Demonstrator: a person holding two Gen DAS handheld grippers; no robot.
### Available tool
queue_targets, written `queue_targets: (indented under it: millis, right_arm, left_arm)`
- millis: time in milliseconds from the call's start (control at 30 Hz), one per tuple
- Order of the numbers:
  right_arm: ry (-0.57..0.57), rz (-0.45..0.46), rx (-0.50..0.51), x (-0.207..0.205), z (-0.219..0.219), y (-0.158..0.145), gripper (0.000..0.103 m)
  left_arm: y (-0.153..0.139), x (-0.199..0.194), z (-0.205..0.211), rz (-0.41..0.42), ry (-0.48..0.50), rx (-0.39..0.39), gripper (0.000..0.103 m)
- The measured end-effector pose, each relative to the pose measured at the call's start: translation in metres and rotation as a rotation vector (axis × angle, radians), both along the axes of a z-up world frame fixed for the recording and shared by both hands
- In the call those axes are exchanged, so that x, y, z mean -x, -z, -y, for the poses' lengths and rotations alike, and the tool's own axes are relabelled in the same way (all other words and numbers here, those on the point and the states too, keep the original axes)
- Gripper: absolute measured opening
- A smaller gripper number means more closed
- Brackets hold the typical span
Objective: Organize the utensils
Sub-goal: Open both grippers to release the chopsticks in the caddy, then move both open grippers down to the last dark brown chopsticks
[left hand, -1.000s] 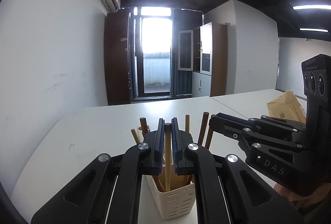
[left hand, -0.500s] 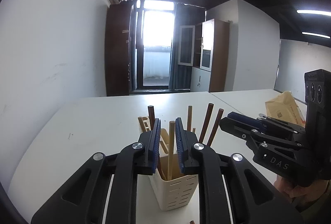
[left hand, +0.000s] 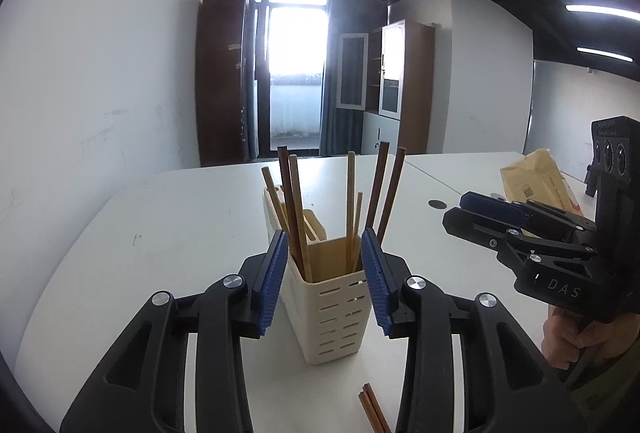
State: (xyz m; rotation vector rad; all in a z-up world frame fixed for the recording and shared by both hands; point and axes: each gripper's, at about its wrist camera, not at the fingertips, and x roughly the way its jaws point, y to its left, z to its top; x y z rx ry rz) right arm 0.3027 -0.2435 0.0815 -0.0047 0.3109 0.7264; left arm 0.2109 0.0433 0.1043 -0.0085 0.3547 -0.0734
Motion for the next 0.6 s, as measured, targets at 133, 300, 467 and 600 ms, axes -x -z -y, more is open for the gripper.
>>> queue_targets:
  millis: [133,300,467,600]
  right_arm:
    - [0.004,-0.015,-0.002,0.005,0.004,0.006,0.047]
    - [0.021,-0.029,0.043,0.016,0.003,0.024,0.054]
    - [0.010,-0.079,0.077,0.021,-0.001,0.047,0.059]
    - [0.005,-0.122,0.103,0.022,-0.003,0.064,0.060]
  left_arm:
    - [0.012,0.005,0.002,-0.007,-0.009,-0.016,0.042]
    - [0.024,0.011,0.000,-0.032,0.011,0.000,0.047]
    - [0.039,0.017,-0.003,-0.074,0.016,0.015,0.048]
    - [0.048,0.023,-0.002,-0.095,0.012,0.008,0.050]
